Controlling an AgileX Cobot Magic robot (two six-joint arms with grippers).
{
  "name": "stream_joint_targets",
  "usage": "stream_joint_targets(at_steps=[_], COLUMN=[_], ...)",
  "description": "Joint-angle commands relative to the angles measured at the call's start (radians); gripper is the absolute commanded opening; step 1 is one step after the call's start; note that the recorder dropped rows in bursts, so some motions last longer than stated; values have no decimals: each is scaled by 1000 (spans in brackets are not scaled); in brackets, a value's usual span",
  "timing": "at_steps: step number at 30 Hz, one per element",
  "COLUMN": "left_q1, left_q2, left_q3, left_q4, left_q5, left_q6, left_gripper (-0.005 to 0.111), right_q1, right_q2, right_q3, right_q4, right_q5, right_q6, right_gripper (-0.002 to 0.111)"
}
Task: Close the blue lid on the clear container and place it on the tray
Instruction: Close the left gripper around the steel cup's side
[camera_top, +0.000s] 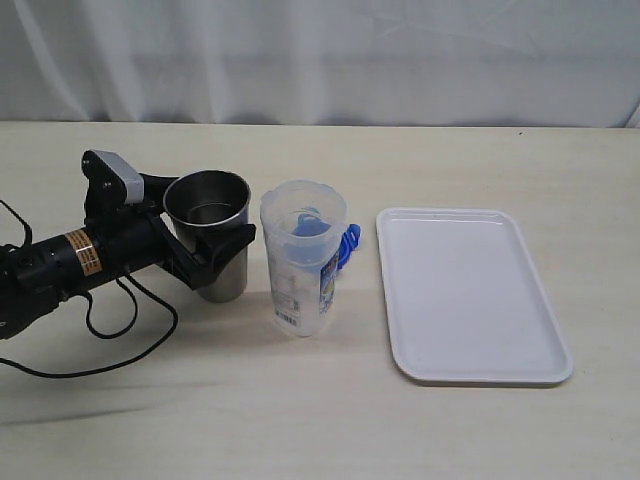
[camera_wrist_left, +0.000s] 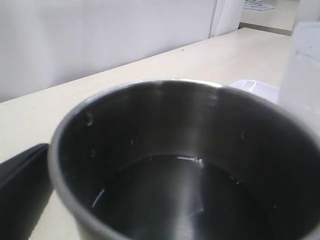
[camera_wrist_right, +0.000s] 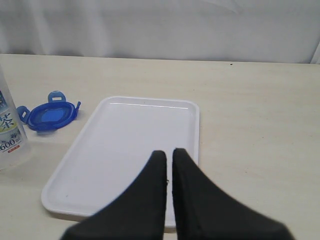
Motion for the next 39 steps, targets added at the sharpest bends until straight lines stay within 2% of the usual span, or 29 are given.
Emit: stream_joint_targets(at_steps=[1,33,36,39], left_q1=[-1,-1,-1,-1], left_q2=[2,2,2,2], left_q3=[-5,-5,-5,-5], left_q4=[-10,-10,-13,-11], left_q5=[-10,-10,-10,-10], left_q6=[-9,-7,-7,-7], left_gripper=[105,105,95,75], right_q1=[-5,-5,-5,-5], right_q2=[-4,-4,-4,-4], right_q3=[2,2,2,2], right_q4=[2,2,2,2], right_q5=[1,1,1,1], right_q6=[0,0,0,0], right_gripper=[5,5,5,5])
